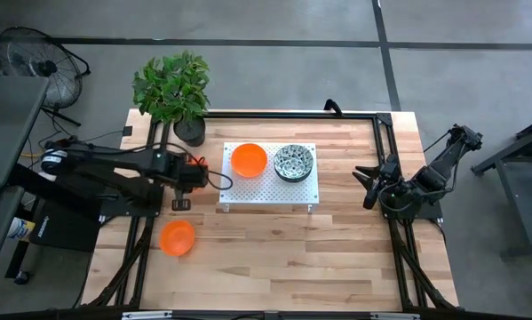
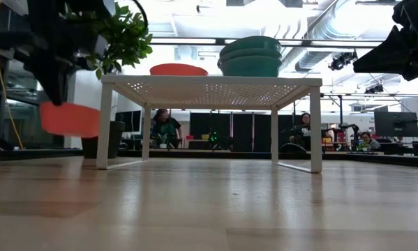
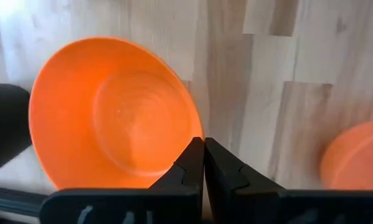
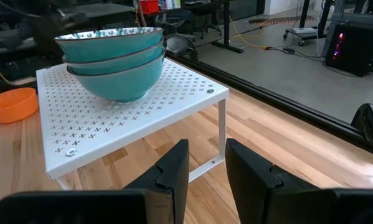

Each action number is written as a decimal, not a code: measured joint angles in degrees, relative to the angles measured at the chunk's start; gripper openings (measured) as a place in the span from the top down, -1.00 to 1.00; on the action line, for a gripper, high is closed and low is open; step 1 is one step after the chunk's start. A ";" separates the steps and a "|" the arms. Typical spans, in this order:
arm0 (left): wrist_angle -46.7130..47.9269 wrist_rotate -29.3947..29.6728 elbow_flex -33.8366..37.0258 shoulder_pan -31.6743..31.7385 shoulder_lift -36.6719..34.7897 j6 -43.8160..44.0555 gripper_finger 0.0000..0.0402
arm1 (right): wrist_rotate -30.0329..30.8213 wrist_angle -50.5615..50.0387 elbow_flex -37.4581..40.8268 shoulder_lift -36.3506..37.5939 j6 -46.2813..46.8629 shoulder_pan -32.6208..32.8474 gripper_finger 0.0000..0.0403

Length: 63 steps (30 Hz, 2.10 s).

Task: Pick & Place Mini bowls
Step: Stack the top orange bowl on the orange bowl on the shelf

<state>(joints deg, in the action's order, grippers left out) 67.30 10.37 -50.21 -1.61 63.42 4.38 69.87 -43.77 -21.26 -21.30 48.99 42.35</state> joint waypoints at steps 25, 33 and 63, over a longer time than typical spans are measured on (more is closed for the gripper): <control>12.64 6.77 -23.95 -13.88 7.46 5.17 1.00 | -0.07 0.04 0.00 0.00 0.00 0.00 0.54; 16.01 11.21 -35.74 -13.79 15.40 0.17 1.00 | -0.02 0.04 0.00 0.00 0.00 0.01 0.54; 5.60 6.88 -48.53 0.64 27.80 -25.15 1.00 | -0.02 0.05 0.00 -0.02 -0.07 0.00 0.54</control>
<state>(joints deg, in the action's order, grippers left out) 72.89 17.25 -98.74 -0.96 91.22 -20.78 69.84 -43.72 -21.26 -21.32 48.93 42.35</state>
